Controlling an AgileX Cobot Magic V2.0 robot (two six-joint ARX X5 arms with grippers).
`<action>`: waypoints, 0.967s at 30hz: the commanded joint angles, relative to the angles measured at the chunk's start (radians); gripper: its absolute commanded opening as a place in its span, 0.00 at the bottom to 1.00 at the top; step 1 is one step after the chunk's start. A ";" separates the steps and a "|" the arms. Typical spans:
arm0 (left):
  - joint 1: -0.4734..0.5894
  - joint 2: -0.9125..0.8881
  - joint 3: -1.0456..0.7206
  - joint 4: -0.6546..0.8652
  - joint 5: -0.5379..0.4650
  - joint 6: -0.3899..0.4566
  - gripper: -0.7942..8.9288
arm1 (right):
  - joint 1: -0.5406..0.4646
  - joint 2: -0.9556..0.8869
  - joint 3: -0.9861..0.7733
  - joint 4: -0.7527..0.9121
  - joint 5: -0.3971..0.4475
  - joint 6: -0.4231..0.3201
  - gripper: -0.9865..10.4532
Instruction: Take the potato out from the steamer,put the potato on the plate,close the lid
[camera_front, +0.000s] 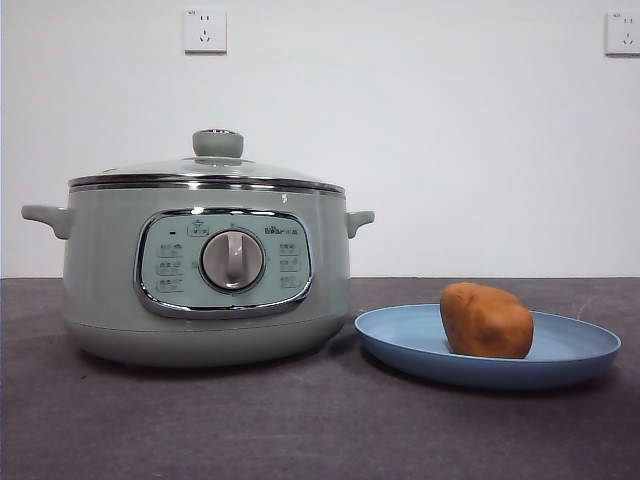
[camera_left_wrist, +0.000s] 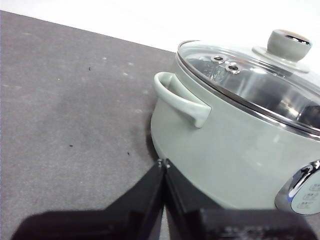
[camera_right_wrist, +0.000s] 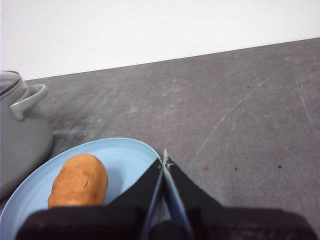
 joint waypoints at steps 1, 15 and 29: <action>0.003 -0.001 -0.014 0.003 -0.002 0.004 0.08 | -0.001 -0.061 -0.011 -0.062 0.003 0.007 0.09; 0.003 -0.001 -0.014 0.003 -0.002 0.004 0.08 | -0.006 -0.085 -0.011 -0.132 0.006 0.002 0.09; 0.003 -0.001 -0.014 0.003 -0.002 0.004 0.08 | -0.006 -0.075 -0.011 -0.132 0.006 0.002 0.09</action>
